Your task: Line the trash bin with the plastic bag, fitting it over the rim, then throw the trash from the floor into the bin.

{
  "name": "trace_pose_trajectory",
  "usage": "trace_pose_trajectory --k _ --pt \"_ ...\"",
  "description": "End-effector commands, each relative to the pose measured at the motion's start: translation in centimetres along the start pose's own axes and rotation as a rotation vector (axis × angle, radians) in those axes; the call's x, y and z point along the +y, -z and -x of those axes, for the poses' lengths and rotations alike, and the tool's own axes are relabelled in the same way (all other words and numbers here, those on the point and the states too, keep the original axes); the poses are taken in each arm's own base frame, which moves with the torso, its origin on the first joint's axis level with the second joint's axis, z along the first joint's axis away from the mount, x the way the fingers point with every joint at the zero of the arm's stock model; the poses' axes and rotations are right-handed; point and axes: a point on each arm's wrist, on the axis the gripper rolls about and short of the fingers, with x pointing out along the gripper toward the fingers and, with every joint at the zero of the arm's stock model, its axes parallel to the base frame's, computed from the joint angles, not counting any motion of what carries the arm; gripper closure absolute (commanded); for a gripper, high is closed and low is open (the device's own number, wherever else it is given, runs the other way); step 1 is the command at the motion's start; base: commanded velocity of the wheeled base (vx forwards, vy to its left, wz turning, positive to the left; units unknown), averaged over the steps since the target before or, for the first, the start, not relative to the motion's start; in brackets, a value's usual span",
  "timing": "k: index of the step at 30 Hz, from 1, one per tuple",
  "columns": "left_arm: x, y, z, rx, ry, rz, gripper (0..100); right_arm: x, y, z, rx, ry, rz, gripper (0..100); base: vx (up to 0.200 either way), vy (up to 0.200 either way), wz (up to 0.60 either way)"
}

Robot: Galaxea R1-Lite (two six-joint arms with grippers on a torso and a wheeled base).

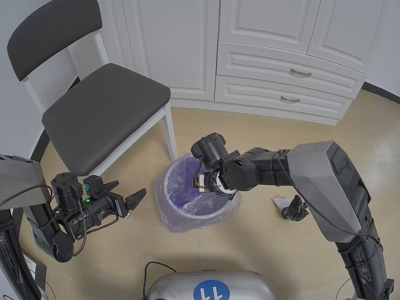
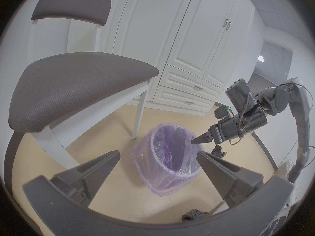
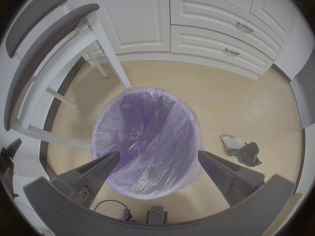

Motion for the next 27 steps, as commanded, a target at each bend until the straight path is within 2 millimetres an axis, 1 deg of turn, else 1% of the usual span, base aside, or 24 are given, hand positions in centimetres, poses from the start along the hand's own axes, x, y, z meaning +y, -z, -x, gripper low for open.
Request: trace_pose_trajectory --k 1,6,7,9,10,13,14,21,22,27 --pt "0.0 0.1 -0.1 0.003 -0.001 0.001 0 0.0 1.0 -1.3 -0.002 0.049 0.008 0 0.0 0.0 0.0" --pt "0.0 0.2 -0.2 0.006 0.001 0.002 0 0.6 1.8 -2.3 -0.034 0.052 0.006 0 0.0 0.0 0.0" --pt "0.0 0.2 -0.2 0.006 0.001 0.002 0 0.9 2.4 -2.9 -0.042 0.062 0.013 0 0.0 0.0 0.0" --pt "0.0 0.3 -0.2 0.009 0.0 0.002 0 1.1 2.7 -3.1 -0.047 0.06 0.013 0 0.0 0.0 0.0" --pt "0.0 0.2 -0.2 0.007 0.0 0.002 0 1.3 3.2 -3.7 -0.052 0.059 0.014 0 0.0 0.0 0.0" --pt "0.0 0.3 -0.2 0.011 0.002 0.003 0 1.3 3.7 -4.2 -0.047 0.061 0.017 0 0.0 0.0 0.0" --pt "0.0 0.4 -0.2 0.012 0.001 0.003 0 1.4 4.1 -4.6 -0.043 0.062 0.021 0 0.0 0.0 0.0" --pt "0.0 0.3 -0.3 0.011 0.002 0.003 0 1.2 4.0 -4.9 -0.051 0.065 0.021 0 0.0 0.0 0.0" --pt "0.0 0.4 -0.2 0.012 0.0 0.003 0 1.2 4.1 -5.0 -0.053 0.068 0.023 100 0.0 0.0 0.0" --pt "0.0 0.3 -0.3 0.011 0.002 0.004 0 1.2 4.2 -5.2 -0.059 0.071 0.036 100 0.0 0.0 0.0"
